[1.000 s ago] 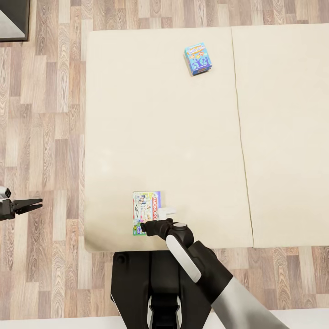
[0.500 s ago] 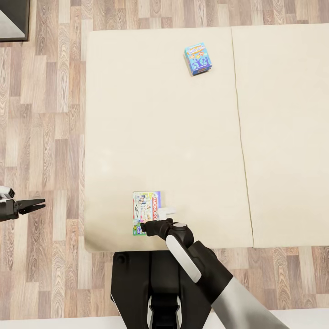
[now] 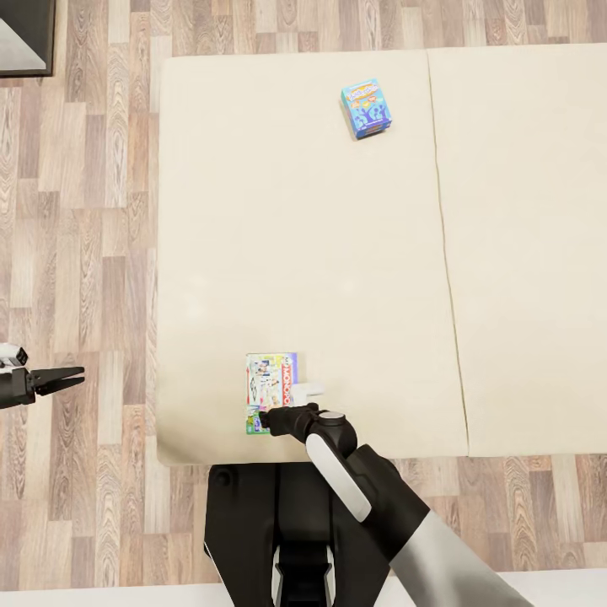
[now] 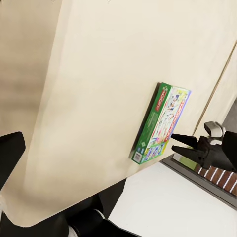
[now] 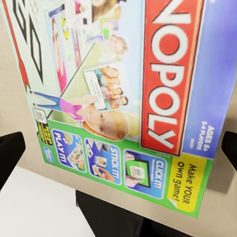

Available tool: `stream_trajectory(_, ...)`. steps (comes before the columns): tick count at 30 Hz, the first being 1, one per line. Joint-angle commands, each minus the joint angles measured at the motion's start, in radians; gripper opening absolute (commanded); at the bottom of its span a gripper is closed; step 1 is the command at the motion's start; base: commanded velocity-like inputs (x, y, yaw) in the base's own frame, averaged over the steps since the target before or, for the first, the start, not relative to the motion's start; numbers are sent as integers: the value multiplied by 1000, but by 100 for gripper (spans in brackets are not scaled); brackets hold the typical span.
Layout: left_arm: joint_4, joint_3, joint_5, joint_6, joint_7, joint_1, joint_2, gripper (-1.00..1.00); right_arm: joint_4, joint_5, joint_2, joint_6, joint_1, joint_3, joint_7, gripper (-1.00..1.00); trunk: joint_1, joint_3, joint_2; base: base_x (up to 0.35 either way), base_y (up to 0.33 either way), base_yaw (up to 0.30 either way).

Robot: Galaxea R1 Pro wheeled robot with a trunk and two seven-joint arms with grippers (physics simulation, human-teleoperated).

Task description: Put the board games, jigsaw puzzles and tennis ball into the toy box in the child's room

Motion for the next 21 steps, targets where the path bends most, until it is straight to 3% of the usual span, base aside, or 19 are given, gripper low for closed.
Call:
stream_trajectory(1, 0, 0, 0, 11, -4, 0, 0, 100, -1, -10, 0, 1, -1, 7, -10, 100, 1, -1, -2, 0, 111, 0)
stream_trajectory(8, 0, 0, -1, 11, -4, 0, 0, 100, -1, -10, 0, -18, -2, 56, -10, 100, 1, -1, -2, 0, 94, 0)
stream_trajectory(21, 0, 0, -1, 11, -4, 0, 0, 100, 0, -10, -2, -28, -2, 60, -10, 100, 1, -1, -2, 0, 4, 0)
